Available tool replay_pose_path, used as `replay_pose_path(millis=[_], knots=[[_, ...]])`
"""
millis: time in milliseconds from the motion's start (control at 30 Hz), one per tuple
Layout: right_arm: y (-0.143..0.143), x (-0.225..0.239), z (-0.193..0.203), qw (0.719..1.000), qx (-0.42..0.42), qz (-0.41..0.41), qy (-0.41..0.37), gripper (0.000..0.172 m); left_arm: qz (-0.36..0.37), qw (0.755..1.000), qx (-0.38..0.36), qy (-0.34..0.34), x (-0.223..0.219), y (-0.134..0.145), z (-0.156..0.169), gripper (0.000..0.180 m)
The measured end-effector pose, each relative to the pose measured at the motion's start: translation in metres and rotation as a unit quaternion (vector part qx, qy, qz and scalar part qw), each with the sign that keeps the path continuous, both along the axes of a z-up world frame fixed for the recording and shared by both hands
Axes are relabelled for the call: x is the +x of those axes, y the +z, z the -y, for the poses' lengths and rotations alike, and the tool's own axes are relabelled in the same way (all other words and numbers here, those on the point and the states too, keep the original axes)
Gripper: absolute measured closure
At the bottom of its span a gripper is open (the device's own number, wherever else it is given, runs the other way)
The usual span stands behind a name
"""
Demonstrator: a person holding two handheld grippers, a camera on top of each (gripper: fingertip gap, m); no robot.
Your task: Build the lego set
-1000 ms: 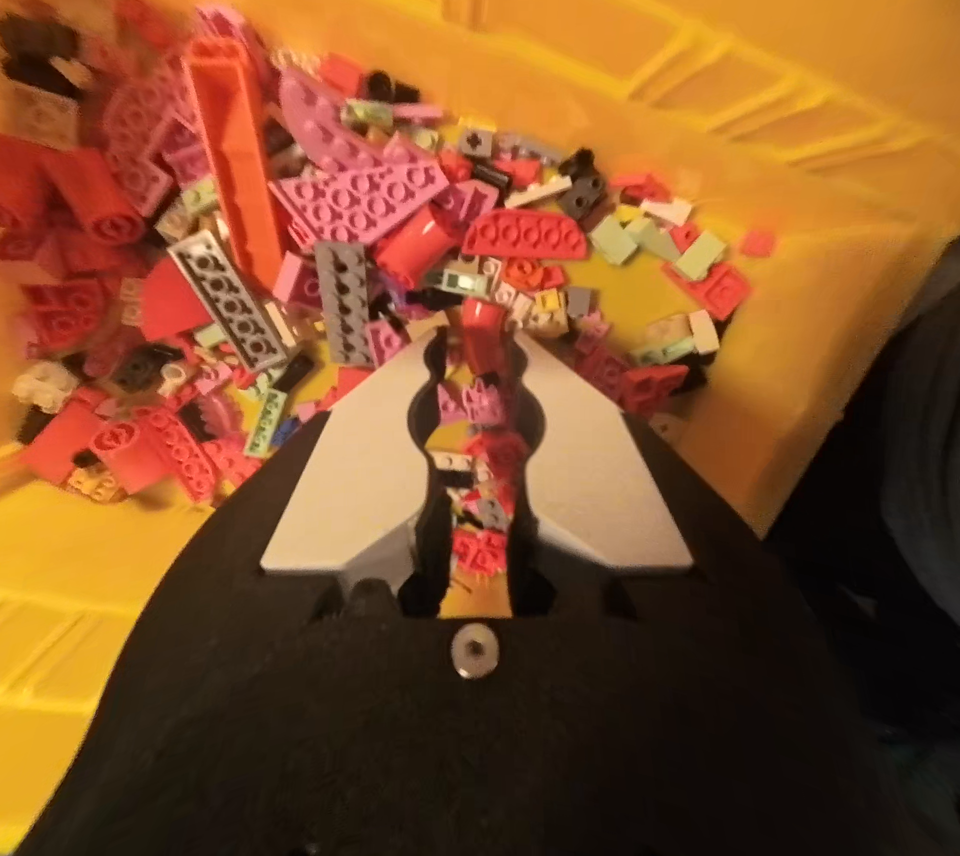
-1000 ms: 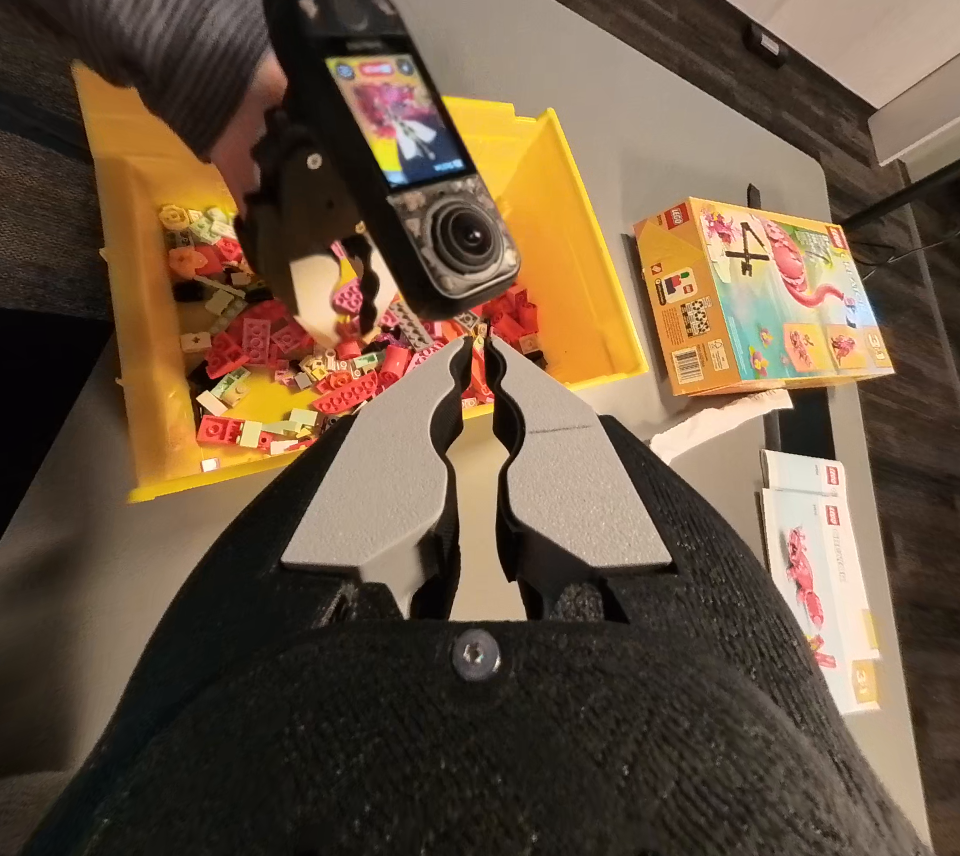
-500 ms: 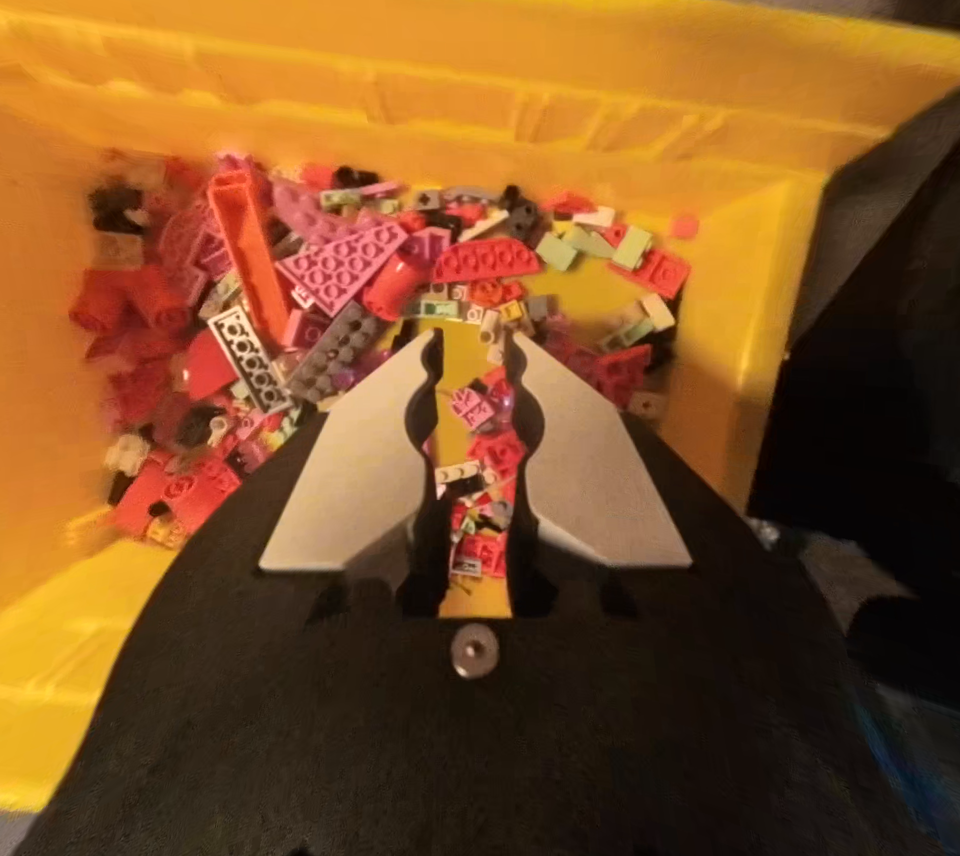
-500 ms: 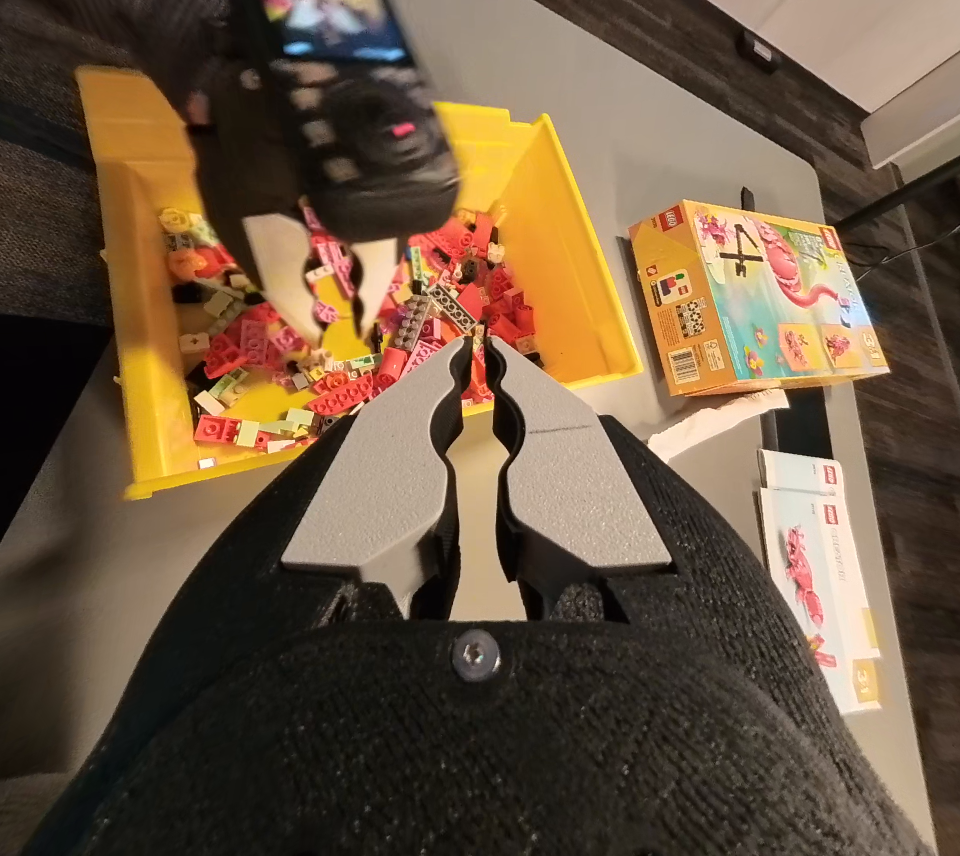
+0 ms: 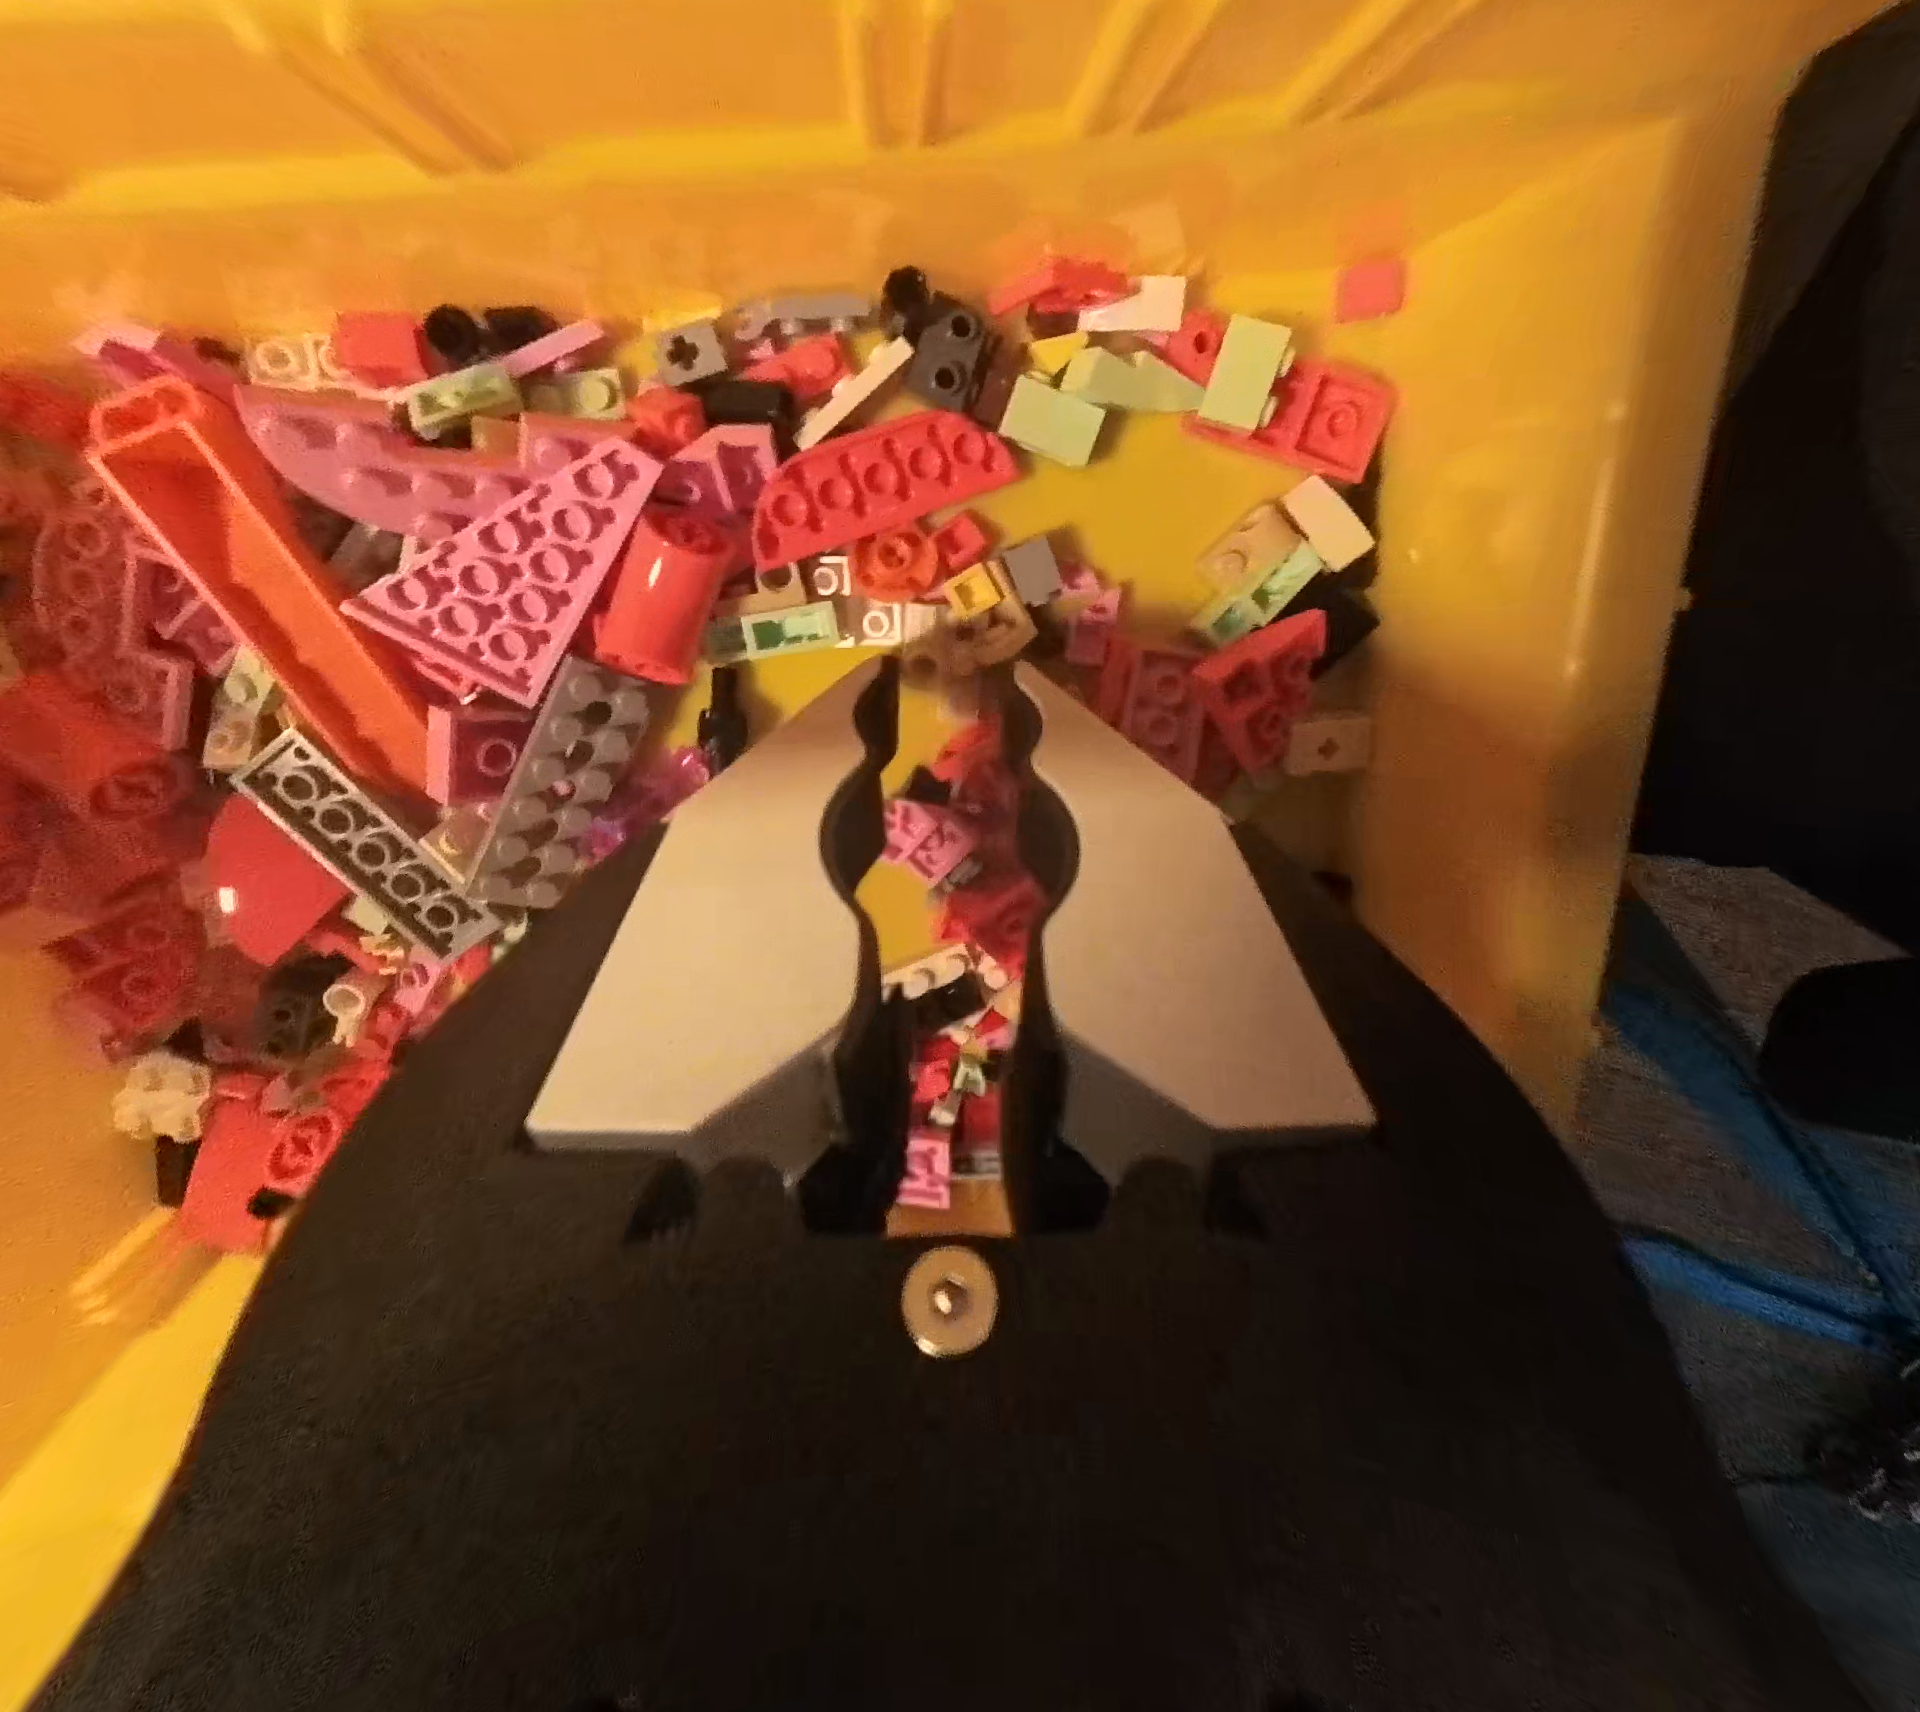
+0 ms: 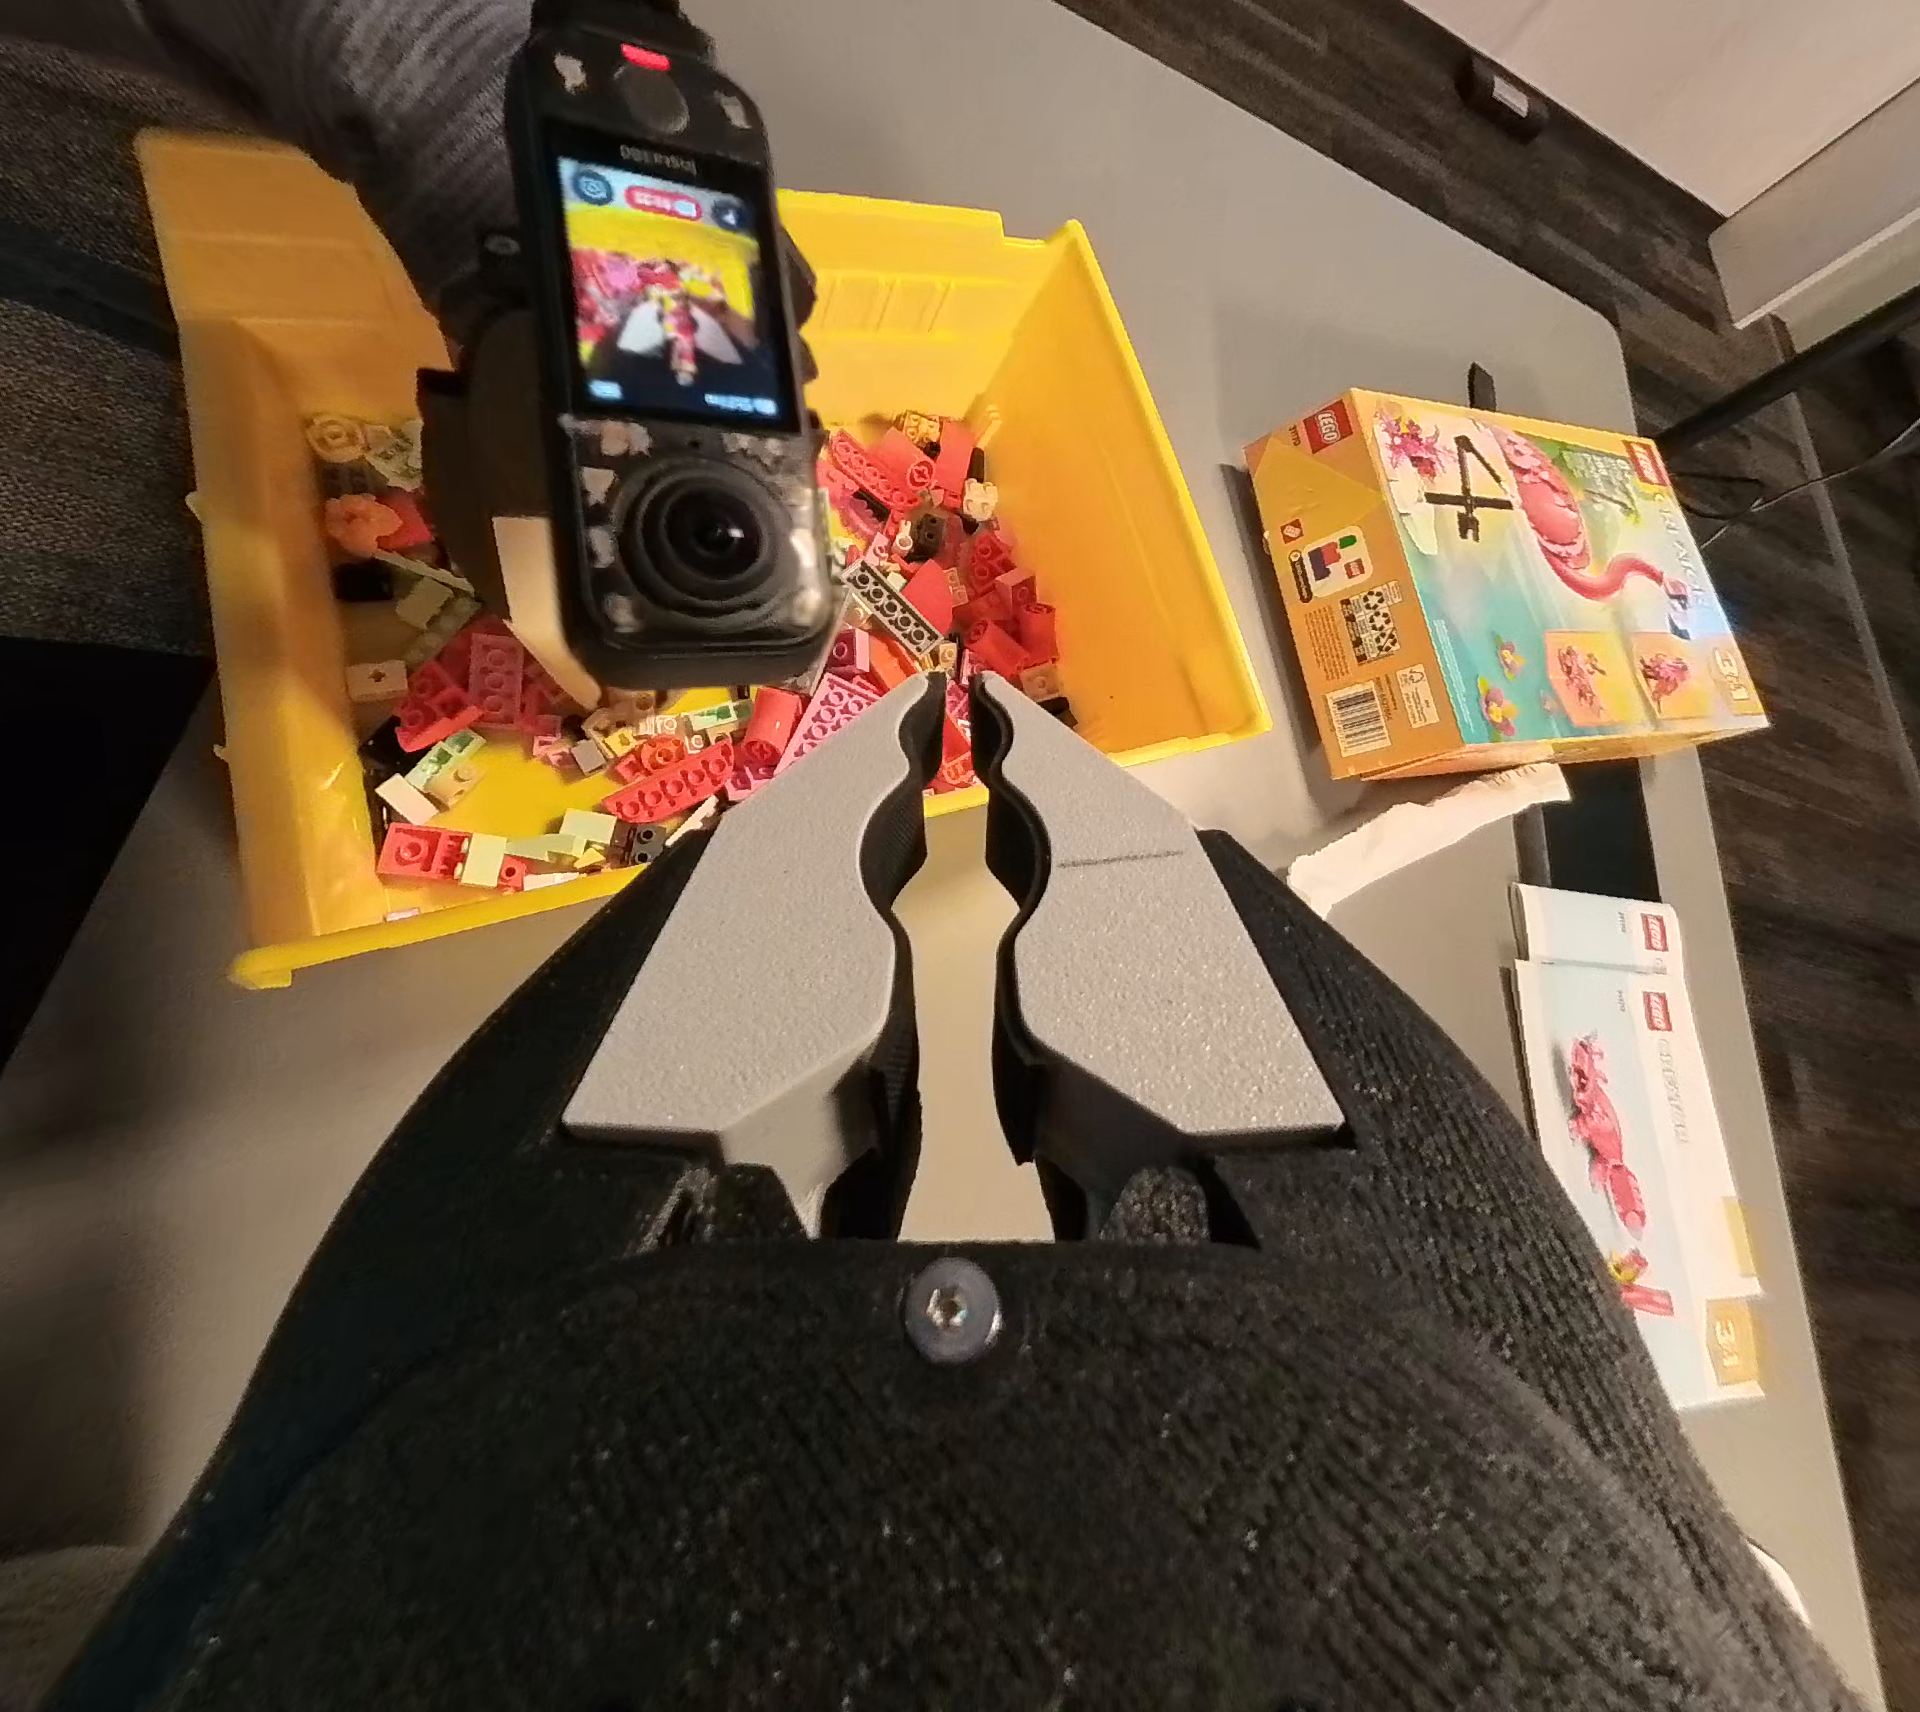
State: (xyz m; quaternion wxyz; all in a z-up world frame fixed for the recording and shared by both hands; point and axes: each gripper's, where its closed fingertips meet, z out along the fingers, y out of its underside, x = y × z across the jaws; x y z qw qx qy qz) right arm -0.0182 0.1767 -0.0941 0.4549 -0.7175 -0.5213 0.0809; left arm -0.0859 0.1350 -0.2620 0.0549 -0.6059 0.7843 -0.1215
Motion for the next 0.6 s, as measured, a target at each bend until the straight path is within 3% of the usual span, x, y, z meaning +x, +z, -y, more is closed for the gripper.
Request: replay_pose_path(millis=[300,367,400,600], knots=[[0.001,0.001,0.0,1.0,0.002,-0.001,-0.001,0.17,0.001,0.999,0.029,-0.016,0.001,-0.001,0.0,0.166],[0.002,0.001,0.0,1.0,0.004,-0.002,-0.002,0.17,0.003,0.999,0.043,-0.01,-0.002,0.002,-0.005,0.167],[0.002,0.002,0.0,1.0,0.005,-0.003,-0.003,0.17,0.014,0.999,0.046,-0.003,-0.001,0.006,-0.007,0.18],[0.004,0.007,-0.001,1.0,0.006,-0.008,-0.01,0.169,0.035,0.998,0.056,0.021,-0.001,0.019,-0.012,0.18]])
